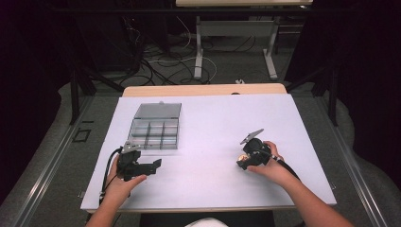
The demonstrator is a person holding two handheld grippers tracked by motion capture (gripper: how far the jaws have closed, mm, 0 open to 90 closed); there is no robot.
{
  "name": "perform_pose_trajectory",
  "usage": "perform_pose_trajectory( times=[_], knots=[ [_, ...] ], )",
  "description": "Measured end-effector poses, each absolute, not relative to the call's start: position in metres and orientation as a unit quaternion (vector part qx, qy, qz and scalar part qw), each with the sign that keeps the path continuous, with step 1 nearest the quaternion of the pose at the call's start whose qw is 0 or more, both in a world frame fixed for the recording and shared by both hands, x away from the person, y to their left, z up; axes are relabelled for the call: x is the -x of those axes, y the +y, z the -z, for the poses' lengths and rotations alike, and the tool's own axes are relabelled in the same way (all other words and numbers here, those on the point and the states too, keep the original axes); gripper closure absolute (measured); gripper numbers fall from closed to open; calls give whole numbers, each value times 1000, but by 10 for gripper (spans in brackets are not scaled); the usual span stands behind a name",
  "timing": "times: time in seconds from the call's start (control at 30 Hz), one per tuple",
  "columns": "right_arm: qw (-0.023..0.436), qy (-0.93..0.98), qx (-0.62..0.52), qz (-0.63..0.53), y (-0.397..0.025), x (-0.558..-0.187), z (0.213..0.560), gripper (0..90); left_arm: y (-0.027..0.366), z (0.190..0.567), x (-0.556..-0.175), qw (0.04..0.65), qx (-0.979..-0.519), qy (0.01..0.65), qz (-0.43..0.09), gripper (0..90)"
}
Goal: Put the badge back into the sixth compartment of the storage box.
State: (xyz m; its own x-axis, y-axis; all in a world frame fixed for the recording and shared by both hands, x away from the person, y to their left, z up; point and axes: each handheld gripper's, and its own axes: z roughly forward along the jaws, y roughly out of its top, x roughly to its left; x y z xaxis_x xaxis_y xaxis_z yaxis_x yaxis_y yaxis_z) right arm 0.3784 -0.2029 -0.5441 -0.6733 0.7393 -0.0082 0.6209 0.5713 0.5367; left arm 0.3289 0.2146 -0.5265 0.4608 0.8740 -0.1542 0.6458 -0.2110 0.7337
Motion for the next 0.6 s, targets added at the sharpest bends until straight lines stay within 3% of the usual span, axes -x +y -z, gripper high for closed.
perform_pose_trajectory(
  times=[0.1,0.2,0.23,0.6],
  knots=[
    [95,909,-366,-177,-205,-382,533,333,215,526,-329,381,-765,498,-146,75],
    [113,879,-382,-261,-203,-381,546,338,215,526,-329,378,-768,496,-146,75],
    [96,889,-385,-230,-204,-381,541,349,215,526,-329,378,-768,496,-146,75],
    [88,887,-379,-246,-206,-384,542,384,215,526,-329,378,-768,497,-144,77]
  ],
)
